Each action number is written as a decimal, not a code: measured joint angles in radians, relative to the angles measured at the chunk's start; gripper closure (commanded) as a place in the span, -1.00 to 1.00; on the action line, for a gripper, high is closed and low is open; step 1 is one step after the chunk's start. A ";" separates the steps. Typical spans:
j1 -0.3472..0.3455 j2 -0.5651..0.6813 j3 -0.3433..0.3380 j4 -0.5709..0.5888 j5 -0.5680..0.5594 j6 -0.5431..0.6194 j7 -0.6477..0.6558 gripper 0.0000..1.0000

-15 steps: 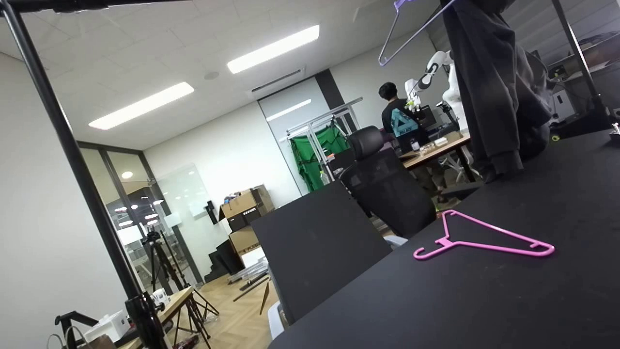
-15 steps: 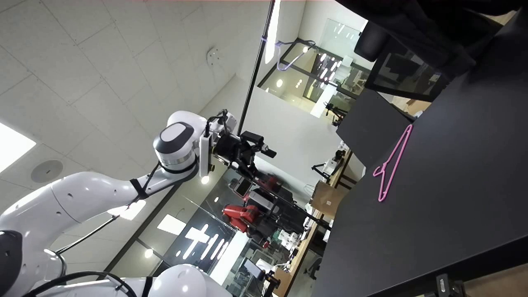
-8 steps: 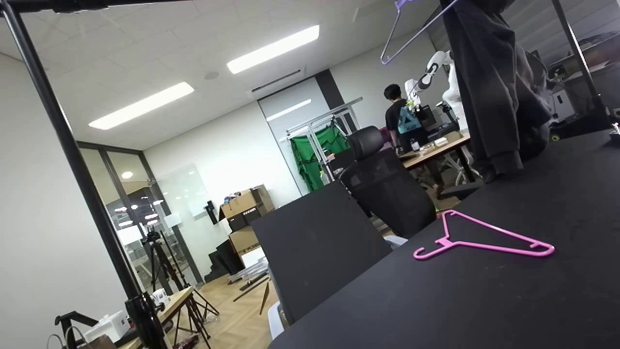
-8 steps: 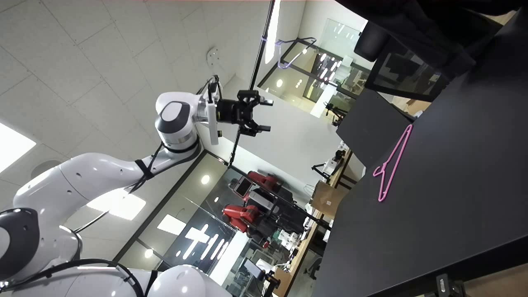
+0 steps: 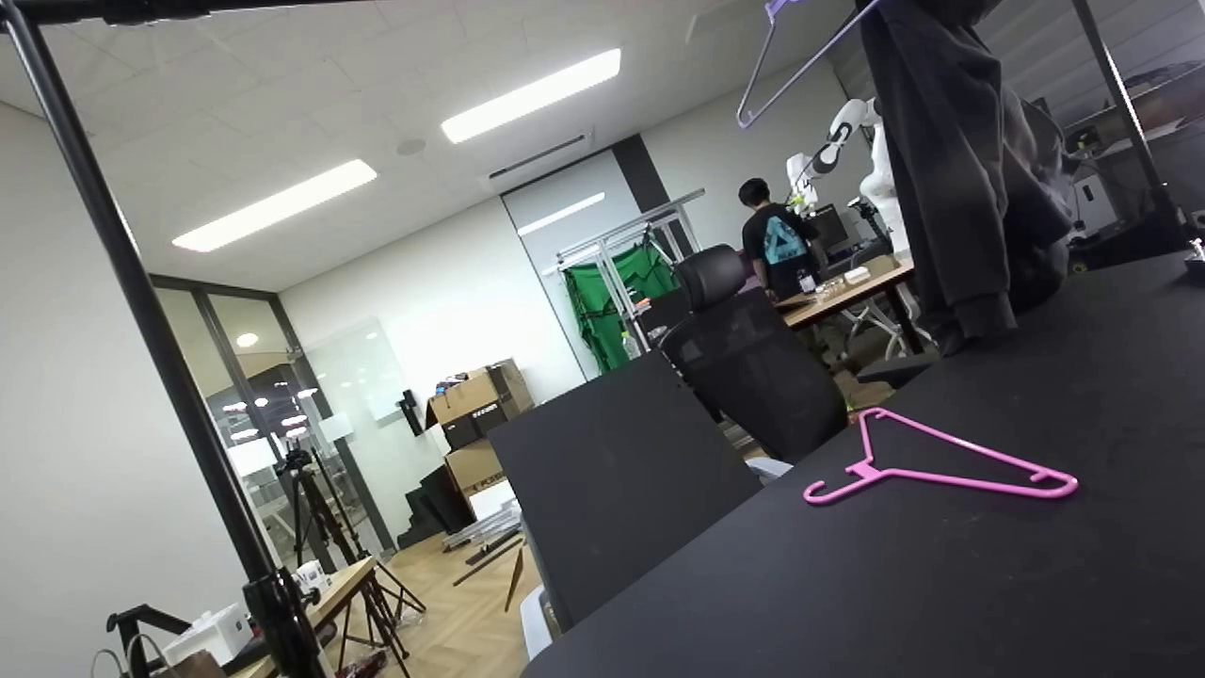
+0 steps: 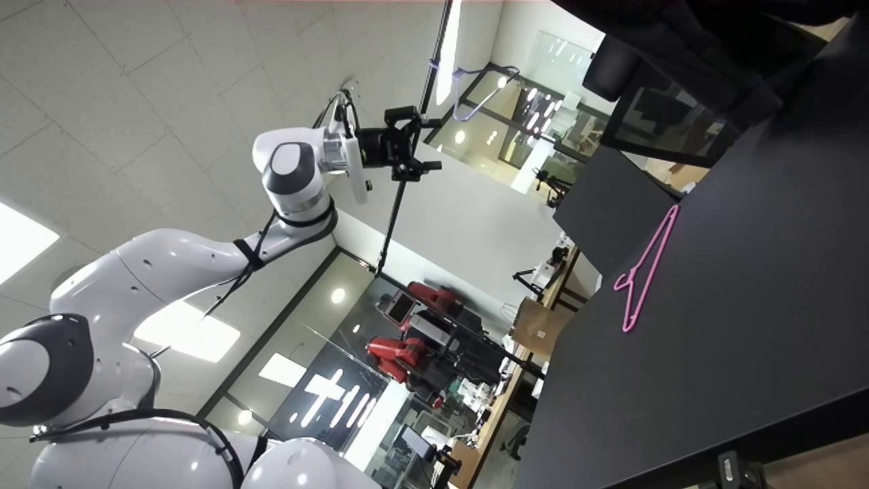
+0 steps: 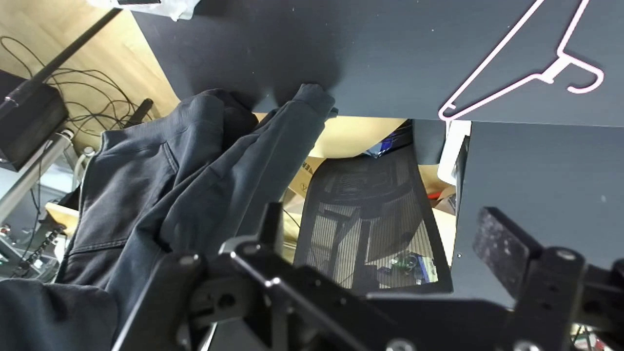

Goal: Take the cloth hanger from the rack and put it on the table

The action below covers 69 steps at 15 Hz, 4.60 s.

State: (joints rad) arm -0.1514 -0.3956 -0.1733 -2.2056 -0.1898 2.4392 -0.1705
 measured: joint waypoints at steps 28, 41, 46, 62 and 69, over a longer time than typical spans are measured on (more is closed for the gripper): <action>-0.014 0.476 0.018 0.588 -0.001 0.414 0.034 -1.00; -0.012 0.588 0.025 0.737 0.040 0.316 0.020 -1.00; -0.018 0.648 0.077 0.737 0.202 0.367 -0.038 -1.00; -0.033 0.803 0.124 0.743 0.251 0.859 -0.073 0.50; -0.033 0.821 0.101 0.746 0.215 0.942 -0.065 0.96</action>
State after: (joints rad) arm -0.1844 0.4251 -0.0720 -1.4599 0.0253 3.3816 -0.2356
